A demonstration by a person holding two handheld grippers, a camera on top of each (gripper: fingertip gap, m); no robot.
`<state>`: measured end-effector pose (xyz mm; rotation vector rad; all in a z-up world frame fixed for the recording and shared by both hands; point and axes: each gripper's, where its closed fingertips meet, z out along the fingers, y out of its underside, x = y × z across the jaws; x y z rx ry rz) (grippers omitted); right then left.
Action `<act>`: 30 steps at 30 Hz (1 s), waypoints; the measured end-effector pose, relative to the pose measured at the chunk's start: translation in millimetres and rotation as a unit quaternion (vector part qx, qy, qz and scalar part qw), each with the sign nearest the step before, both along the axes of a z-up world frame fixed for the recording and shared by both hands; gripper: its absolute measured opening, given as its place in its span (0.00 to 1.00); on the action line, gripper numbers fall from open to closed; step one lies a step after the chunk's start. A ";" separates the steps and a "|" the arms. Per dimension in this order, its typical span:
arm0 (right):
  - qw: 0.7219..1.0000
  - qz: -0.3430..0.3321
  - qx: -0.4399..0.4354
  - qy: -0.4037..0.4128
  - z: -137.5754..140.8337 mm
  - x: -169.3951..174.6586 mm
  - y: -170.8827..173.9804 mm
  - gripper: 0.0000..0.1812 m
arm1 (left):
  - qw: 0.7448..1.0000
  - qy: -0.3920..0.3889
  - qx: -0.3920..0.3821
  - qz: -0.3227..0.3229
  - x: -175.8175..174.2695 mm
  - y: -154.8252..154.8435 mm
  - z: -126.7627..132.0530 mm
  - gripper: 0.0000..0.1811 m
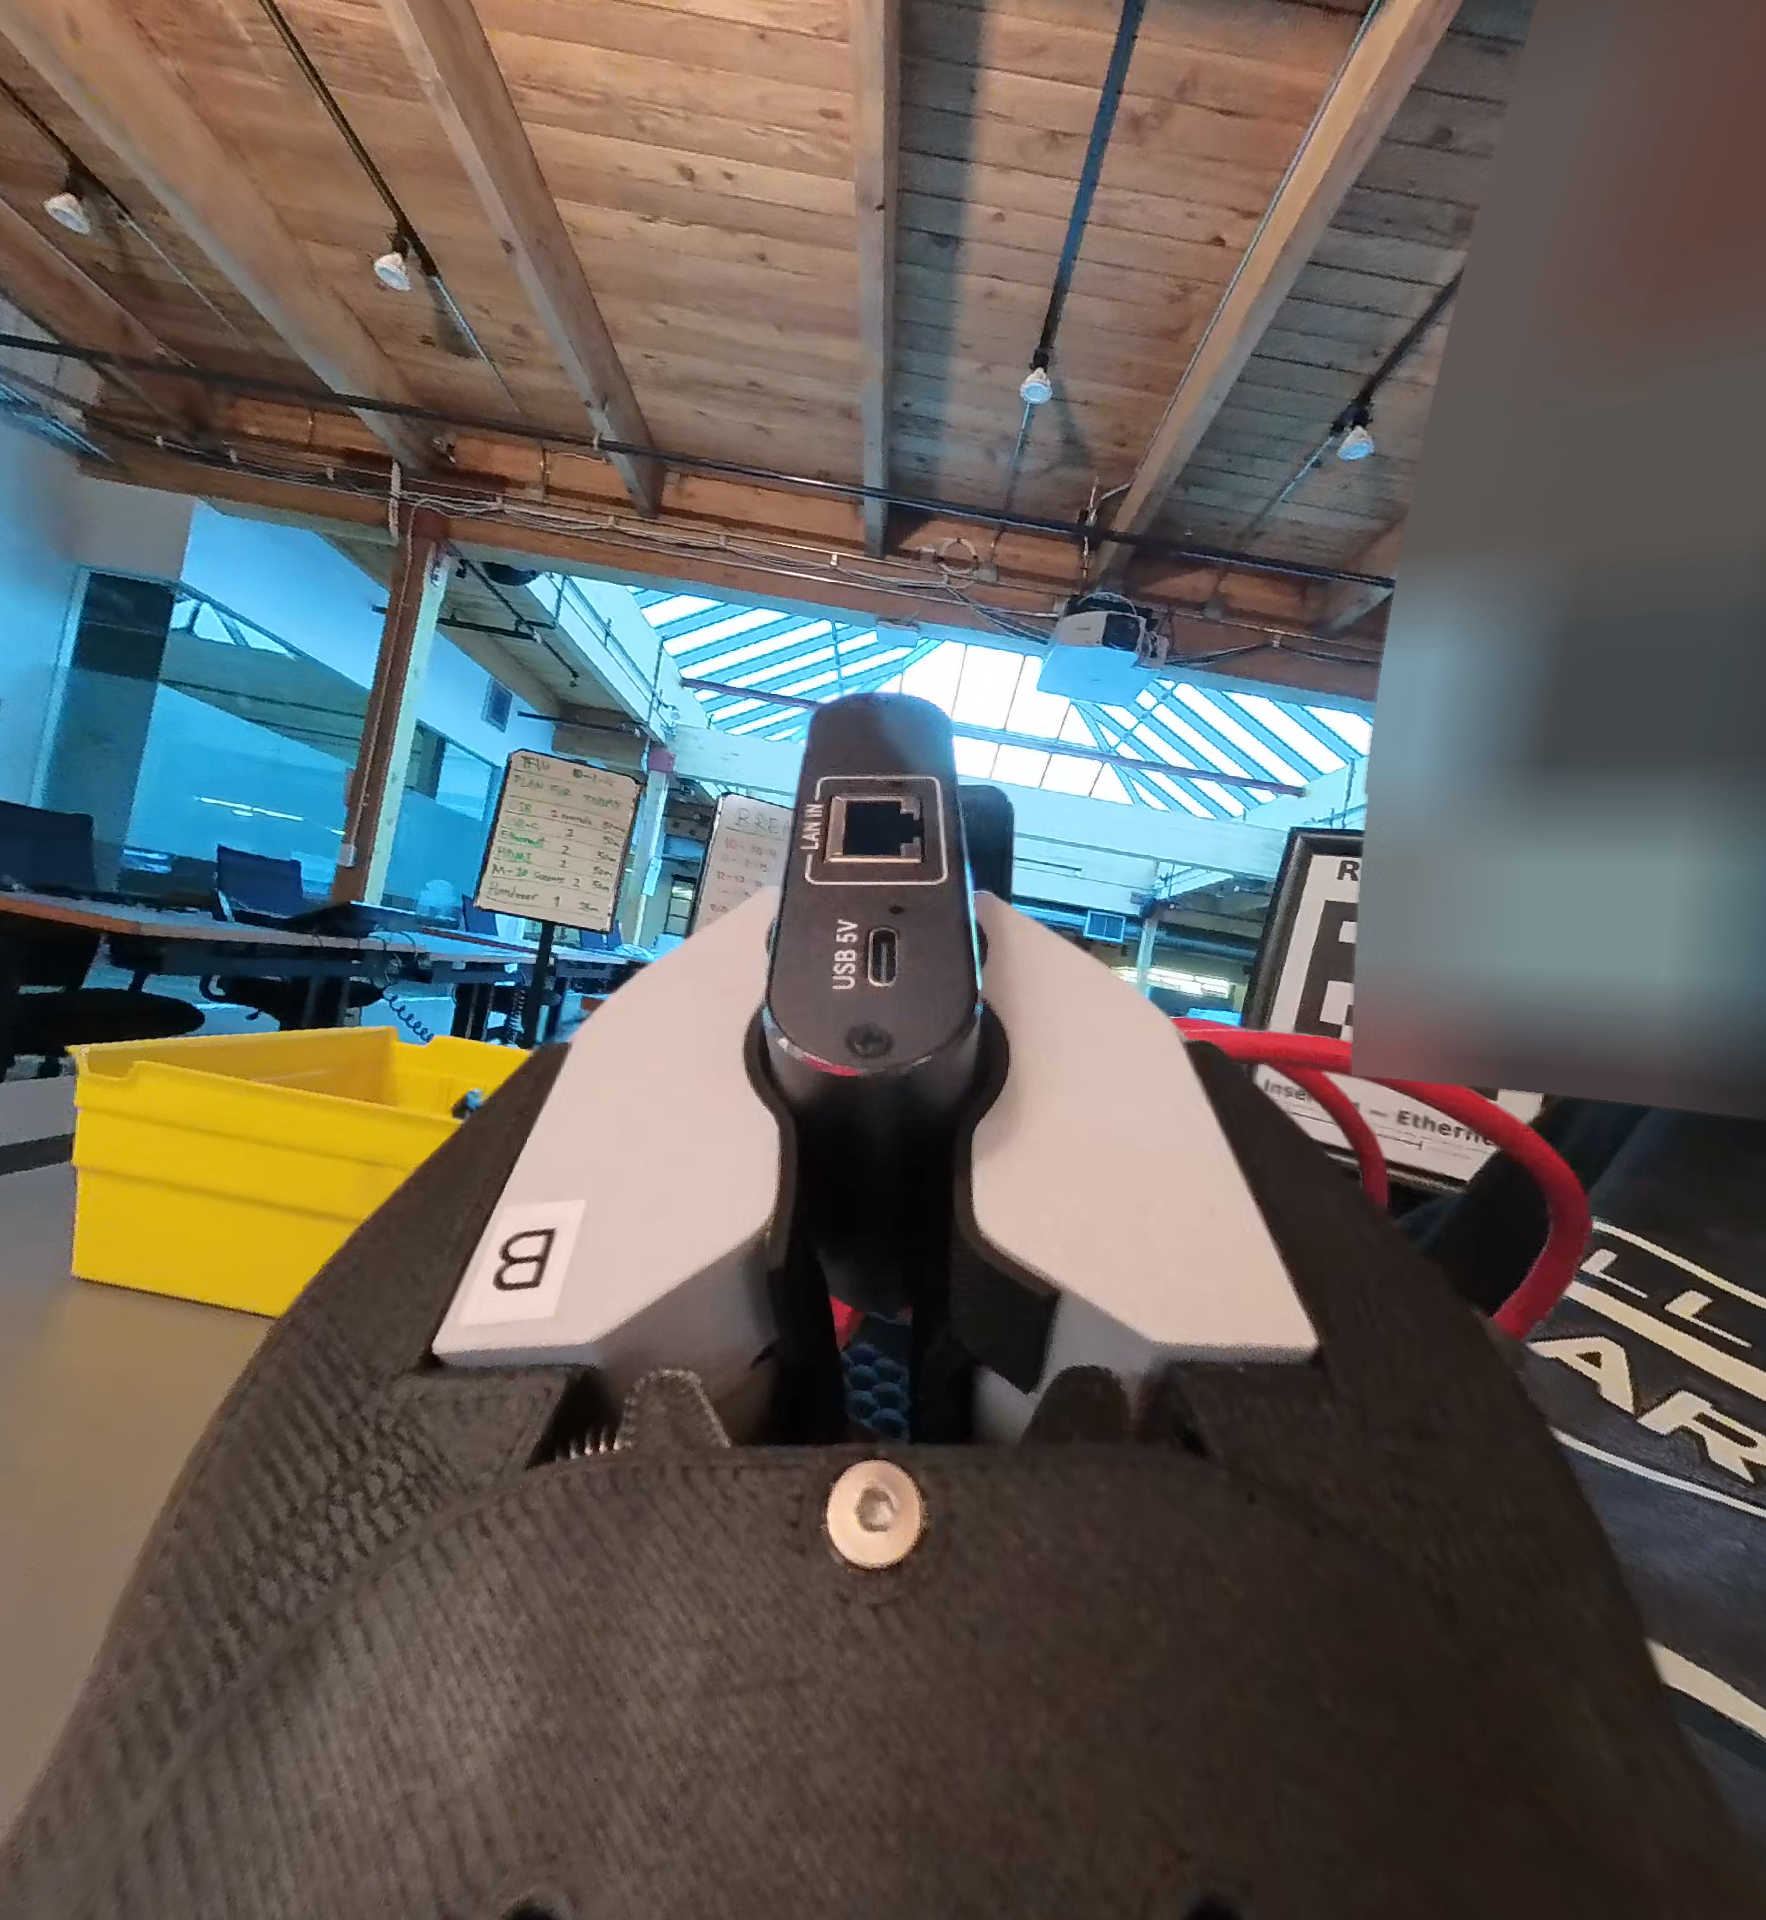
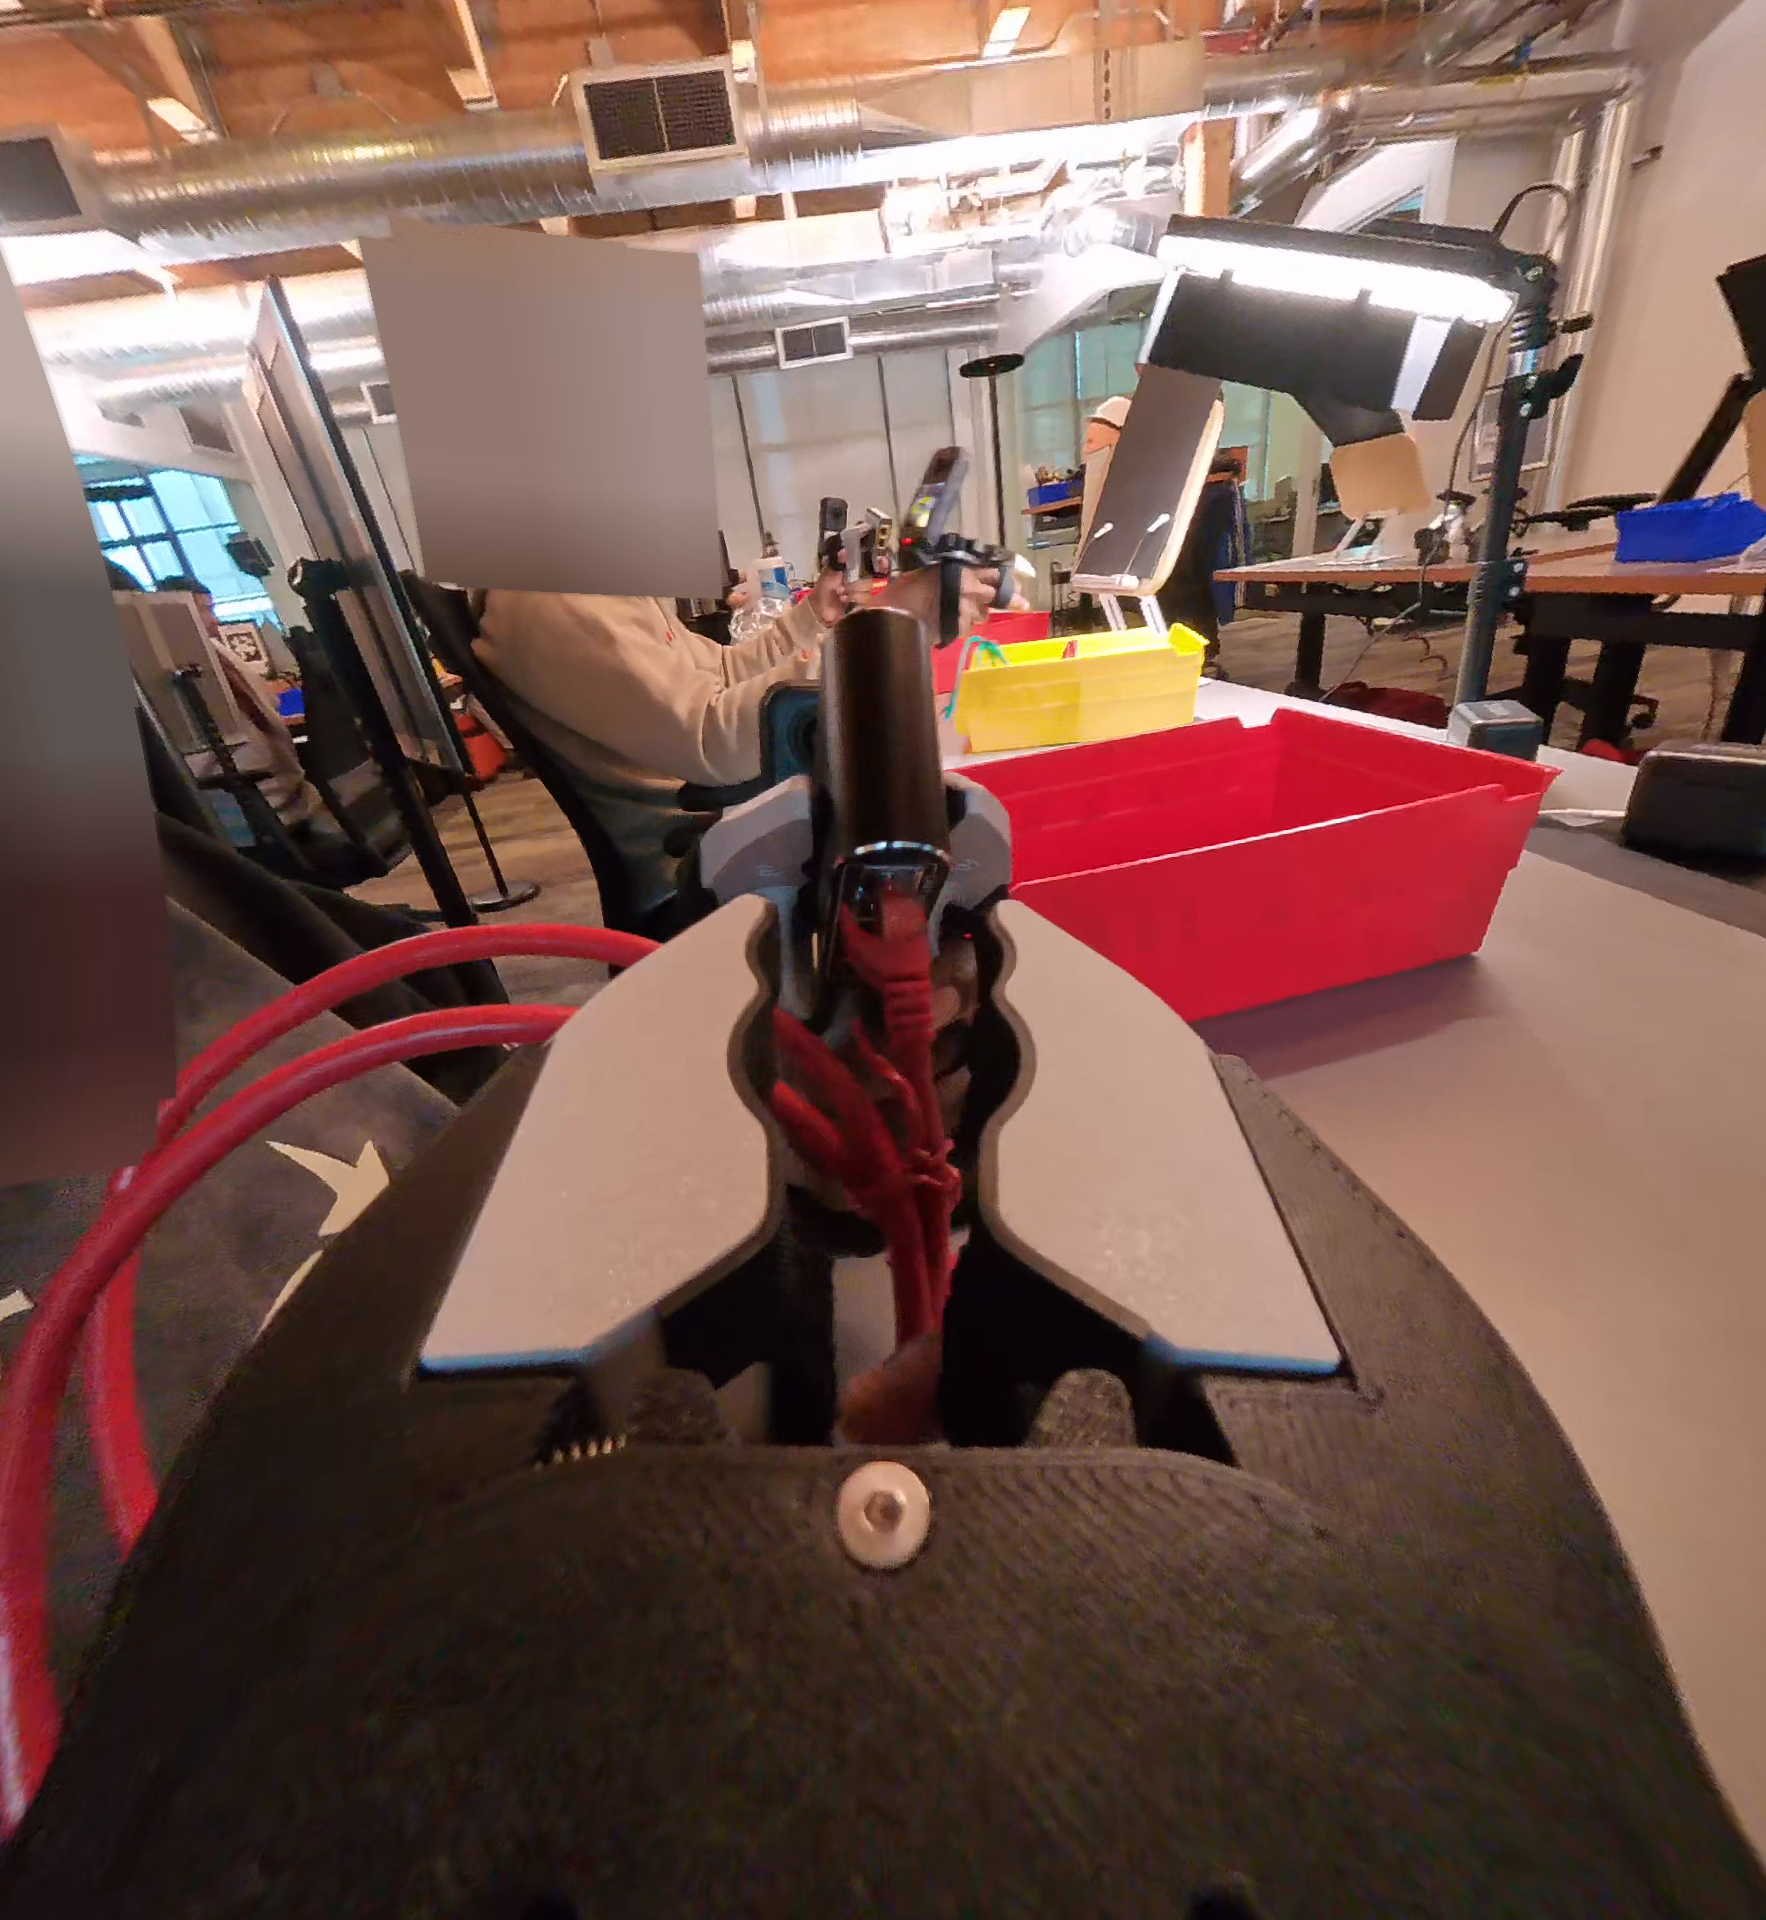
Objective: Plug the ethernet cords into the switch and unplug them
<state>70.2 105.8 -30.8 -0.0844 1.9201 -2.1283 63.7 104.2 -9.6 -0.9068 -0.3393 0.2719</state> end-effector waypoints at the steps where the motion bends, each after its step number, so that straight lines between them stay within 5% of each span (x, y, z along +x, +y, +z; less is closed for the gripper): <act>1: 1.000 -0.005 -0.002 0.000 0.3 -1.6 0.0 0.17 | 1.000 -0.001 -0.002 -0.003 0.1 1.2 -0.3 0.15; 14: 1.000 -0.001 -0.012 0.007 -1.3 0.8 -0.4 0.08 | 1.000 0.008 -0.011 0.006 1.6 2.3 -0.3 0.15; 22: 0.999 -0.017 -0.027 0.023 3.9 2.3 0.4 0.08 | 0.982 0.109 -0.089 0.129 12.5 5.6 -0.1 0.15; 30: 0.990 -0.080 -0.020 0.110 3.4 -1.2 -1.6 0.08 | 0.970 0.131 -0.107 0.172 13.4 3.4 -0.3 0.15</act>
